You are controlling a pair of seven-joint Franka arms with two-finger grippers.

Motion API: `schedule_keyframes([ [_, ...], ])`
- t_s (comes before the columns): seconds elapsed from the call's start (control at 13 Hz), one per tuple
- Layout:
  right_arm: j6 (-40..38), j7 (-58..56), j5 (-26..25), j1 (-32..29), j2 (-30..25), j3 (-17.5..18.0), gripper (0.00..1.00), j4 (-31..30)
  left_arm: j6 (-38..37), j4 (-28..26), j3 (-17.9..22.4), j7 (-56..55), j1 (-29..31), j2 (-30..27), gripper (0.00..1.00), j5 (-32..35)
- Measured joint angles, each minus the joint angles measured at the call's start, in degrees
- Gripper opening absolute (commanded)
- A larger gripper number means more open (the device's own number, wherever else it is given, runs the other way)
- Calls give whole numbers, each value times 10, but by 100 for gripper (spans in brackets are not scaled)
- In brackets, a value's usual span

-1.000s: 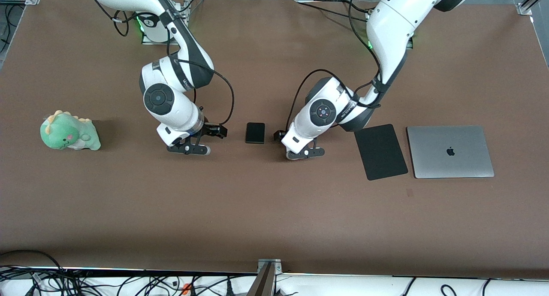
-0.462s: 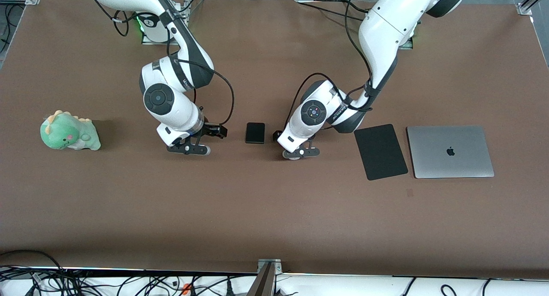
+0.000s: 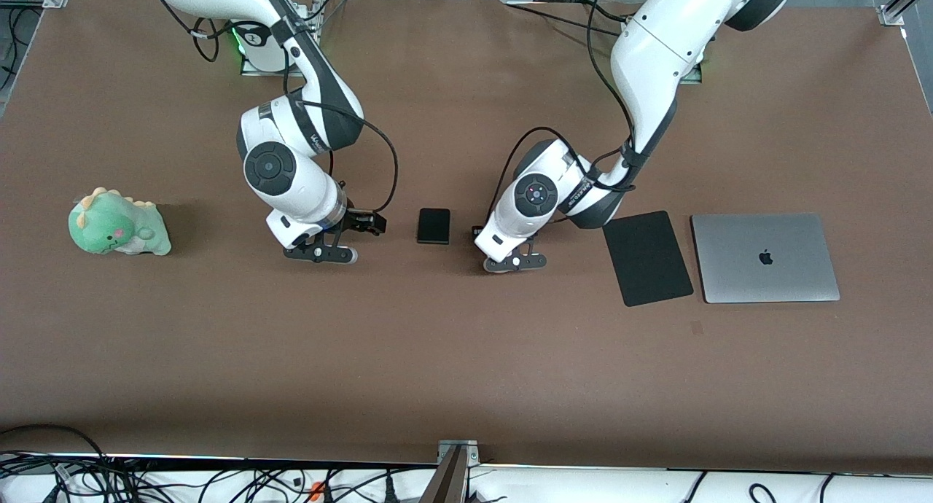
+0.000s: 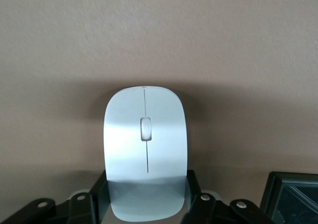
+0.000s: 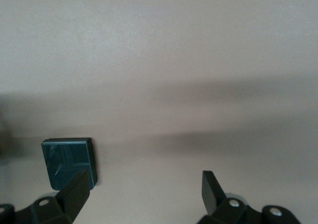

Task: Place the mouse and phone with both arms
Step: 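Carry the mouse to the black pad while the right gripper grasps the phone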

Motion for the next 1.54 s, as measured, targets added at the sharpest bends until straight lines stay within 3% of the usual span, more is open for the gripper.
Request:
schedule_keyframes([
  [0.23,0,0,0,0,0,0,100,0,-38,9,4,34,49,-6,17,0],
  [0.54,0,0,0,0,0,0,99,0,-144,16,2,143,134,-70,17,1],
  [0.85,17,0,0,17,0,1,100,0,-172,-62,2,237,210,-147,17,1],
  [1.0,27,14,0,39,1,1,100,0,-153,-122,2,242,231,-167,17,1],
  [1.31,66,84,-33,82,31,2,100,-1,-15,-260,2,243,256,-188,20,1],
  [1.38,77,99,-43,89,43,2,100,-1,-3,-274,3,243,262,-188,21,1],
  [1.54,92,116,-49,104,65,2,100,4,6,-282,5,243,278,-187,33,2],
])
